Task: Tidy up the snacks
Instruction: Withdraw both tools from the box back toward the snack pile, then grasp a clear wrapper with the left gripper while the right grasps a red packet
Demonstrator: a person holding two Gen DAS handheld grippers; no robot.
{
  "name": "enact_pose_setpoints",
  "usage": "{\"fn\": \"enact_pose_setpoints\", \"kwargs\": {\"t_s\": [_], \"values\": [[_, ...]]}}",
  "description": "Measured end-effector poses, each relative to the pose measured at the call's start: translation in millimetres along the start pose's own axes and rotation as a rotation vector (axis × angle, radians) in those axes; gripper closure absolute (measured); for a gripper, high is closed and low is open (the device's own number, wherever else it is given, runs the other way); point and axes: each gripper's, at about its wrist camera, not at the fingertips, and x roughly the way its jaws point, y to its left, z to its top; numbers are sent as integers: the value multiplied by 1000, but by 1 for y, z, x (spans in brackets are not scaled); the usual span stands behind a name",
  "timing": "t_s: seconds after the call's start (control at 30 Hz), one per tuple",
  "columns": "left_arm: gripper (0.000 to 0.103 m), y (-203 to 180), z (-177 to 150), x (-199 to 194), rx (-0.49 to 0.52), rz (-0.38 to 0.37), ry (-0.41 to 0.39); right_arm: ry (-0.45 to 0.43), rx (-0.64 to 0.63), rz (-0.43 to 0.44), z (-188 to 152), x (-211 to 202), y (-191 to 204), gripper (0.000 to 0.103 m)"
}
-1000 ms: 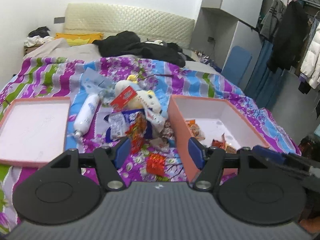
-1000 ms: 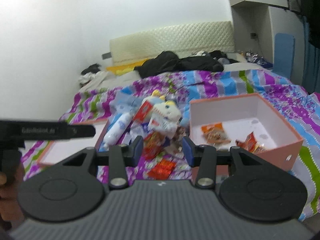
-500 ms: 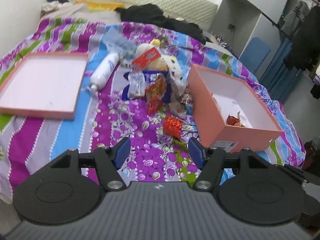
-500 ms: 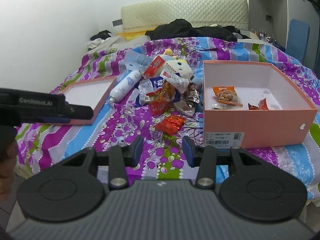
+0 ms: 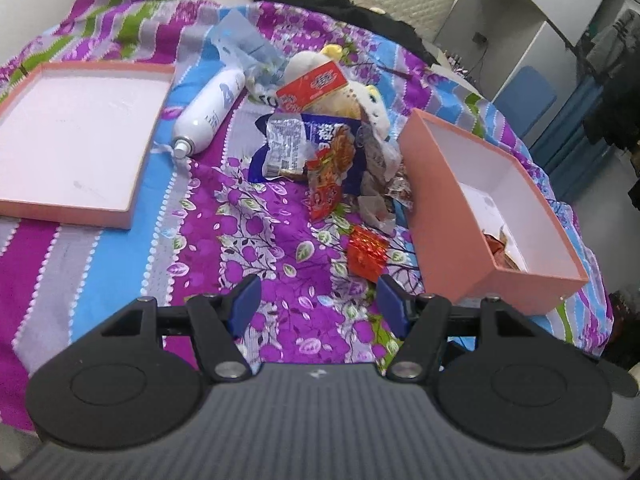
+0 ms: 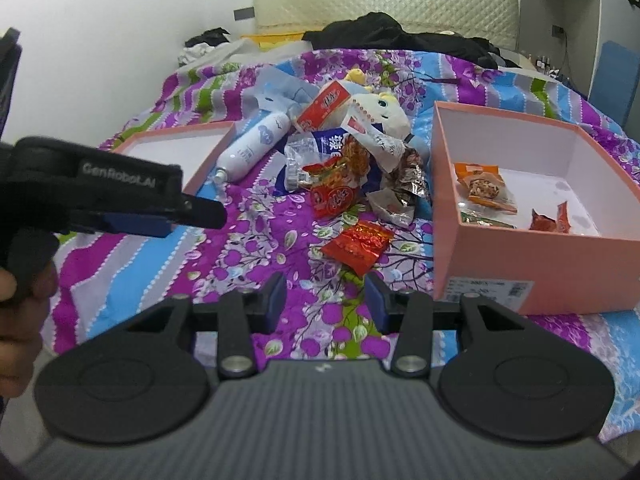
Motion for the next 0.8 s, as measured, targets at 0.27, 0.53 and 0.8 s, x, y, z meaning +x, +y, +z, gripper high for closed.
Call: {"fn": "enact_pose_setpoints", "kwargs": {"t_s": [0.27, 0.53, 0.8], "values": [[34, 20, 45, 67, 10, -30, 54, 54, 40, -66, 9, 60, -3, 52], [34, 32, 79, 141, 25, -78, 130, 91, 68, -97, 15, 115, 0, 33], [34, 26, 104, 205, 76, -134, 172, 110, 53, -186, 26, 163, -2, 33]]}}
